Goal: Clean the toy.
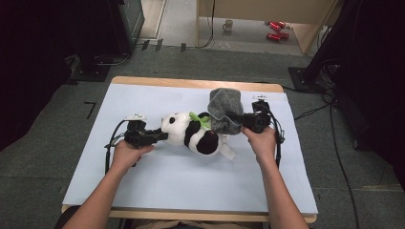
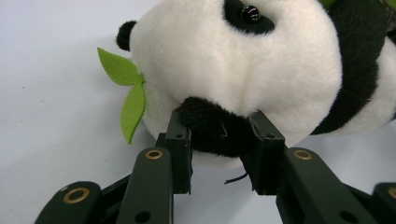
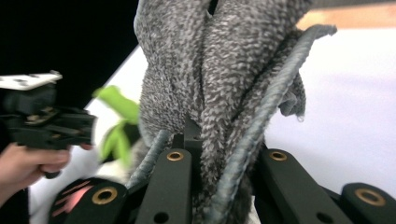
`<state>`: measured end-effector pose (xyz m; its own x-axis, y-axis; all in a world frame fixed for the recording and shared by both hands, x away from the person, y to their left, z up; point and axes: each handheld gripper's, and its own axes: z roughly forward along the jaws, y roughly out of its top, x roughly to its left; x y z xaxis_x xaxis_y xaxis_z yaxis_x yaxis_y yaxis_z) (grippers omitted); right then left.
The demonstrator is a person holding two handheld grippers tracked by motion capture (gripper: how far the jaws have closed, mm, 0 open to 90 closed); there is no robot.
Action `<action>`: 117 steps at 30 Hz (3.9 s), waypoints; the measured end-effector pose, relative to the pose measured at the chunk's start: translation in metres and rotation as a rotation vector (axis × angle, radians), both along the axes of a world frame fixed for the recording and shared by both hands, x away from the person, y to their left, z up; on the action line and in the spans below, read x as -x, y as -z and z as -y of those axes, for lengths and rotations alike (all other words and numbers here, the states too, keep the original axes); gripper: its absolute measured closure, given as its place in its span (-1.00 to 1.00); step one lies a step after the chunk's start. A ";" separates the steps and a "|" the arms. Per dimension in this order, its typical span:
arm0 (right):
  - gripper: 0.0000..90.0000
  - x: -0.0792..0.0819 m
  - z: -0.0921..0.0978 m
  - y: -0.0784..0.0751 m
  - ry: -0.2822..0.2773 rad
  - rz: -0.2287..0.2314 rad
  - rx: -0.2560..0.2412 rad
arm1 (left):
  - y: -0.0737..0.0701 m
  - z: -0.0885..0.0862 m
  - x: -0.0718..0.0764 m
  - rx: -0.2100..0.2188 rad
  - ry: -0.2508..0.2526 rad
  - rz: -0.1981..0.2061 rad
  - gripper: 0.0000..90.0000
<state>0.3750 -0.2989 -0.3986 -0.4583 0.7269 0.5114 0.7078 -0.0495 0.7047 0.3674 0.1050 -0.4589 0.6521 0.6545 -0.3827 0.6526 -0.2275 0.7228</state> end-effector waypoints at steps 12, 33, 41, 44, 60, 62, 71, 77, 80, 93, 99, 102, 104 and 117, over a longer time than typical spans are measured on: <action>0.78 -0.002 0.010 0.037 0.036 -0.105 0.136 | 0.003 -0.001 0.002 -0.005 0.002 0.001 0.48; 0.78 0.005 0.058 0.014 0.142 -0.074 0.123 | 0.004 -0.002 0.004 0.011 0.008 0.010 0.47; 0.78 0.008 0.038 -0.022 0.079 0.034 0.054 | 0.005 -0.002 0.008 0.003 0.007 0.026 0.47; 0.78 0.007 0.024 -0.030 0.042 0.060 0.030 | 0.005 -0.003 0.011 0.002 0.018 0.022 0.48; 0.78 -0.018 -0.010 0.013 -0.034 -0.022 0.046 | 0.007 -0.004 0.014 0.030 0.000 0.020 0.48; 0.78 -0.018 -0.005 0.017 -0.017 -0.033 0.057 | 0.007 -0.004 0.014 0.031 0.000 0.020 0.48; 0.78 -0.015 0.005 0.026 0.024 -0.056 0.108 | 0.007 -0.004 0.011 0.040 0.001 0.011 0.48; 0.79 -0.015 0.009 0.039 0.032 -0.117 0.173 | 0.007 -0.005 0.010 0.043 -0.004 -0.001 0.48; 0.79 -0.014 0.012 0.043 0.036 -0.139 0.193 | 0.007 -0.005 0.009 0.050 -0.007 -0.005 0.48; 0.78 0.013 0.041 0.007 0.084 -0.059 0.121 | 0.001 -0.003 0.002 0.067 -0.022 -0.027 0.50; 0.78 0.024 0.027 -0.019 0.033 -0.010 0.102 | 0.000 -0.002 0.001 0.067 -0.025 -0.026 0.50; 0.78 0.030 0.018 -0.034 0.004 0.014 0.082 | 0.000 -0.002 0.001 0.068 -0.028 -0.027 0.50; 0.78 0.033 0.011 -0.045 -0.018 0.030 0.067 | 0.000 -0.002 0.001 0.068 -0.028 -0.027 0.50; 0.78 0.049 -0.054 -0.054 -0.213 0.050 0.046 | -0.001 0.000 0.002 0.048 -0.028 -0.025 0.51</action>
<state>0.3260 -0.2445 -0.3441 -0.6279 0.6329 0.4529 0.6630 0.1303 0.7372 0.3656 0.1054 -0.4575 0.6240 0.6524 -0.4301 0.6758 -0.1743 0.7161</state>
